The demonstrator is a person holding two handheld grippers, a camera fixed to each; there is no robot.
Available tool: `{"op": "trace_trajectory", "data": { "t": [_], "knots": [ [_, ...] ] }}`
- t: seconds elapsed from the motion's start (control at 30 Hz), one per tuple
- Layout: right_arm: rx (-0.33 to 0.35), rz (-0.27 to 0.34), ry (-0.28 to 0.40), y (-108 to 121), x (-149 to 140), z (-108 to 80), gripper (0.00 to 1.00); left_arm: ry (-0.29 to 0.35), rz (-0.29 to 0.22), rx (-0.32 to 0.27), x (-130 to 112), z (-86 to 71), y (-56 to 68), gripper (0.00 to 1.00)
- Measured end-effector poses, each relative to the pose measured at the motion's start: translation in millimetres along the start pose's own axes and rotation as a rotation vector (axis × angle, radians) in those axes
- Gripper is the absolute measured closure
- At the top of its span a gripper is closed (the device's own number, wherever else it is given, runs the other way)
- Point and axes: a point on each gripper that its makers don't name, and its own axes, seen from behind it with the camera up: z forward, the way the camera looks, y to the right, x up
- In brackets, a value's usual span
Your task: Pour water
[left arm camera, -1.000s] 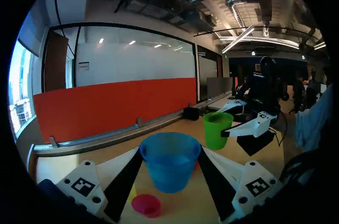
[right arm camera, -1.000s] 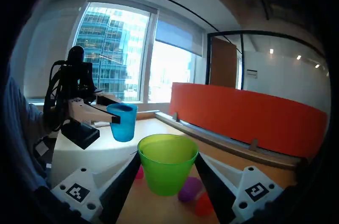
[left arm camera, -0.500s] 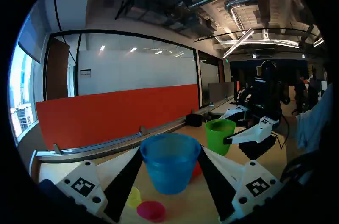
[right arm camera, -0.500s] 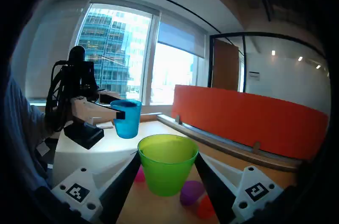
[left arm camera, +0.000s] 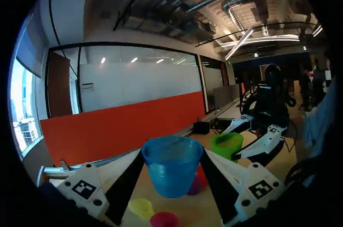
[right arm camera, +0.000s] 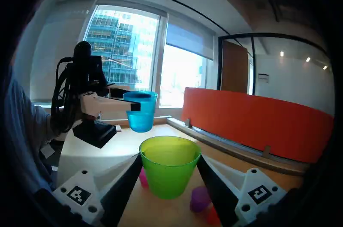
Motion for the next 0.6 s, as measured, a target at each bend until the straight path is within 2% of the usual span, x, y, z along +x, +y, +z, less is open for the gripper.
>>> {"op": "trace_trajectory", "data": {
  "t": [0.6],
  "knots": [
    [0.063, 0.002, 0.02, -24.2, 7.0, 19.4, 0.09, 0.03, 0.184, 0.05, 31.8, -2.0, -9.4, 0.13]
  ]
}}
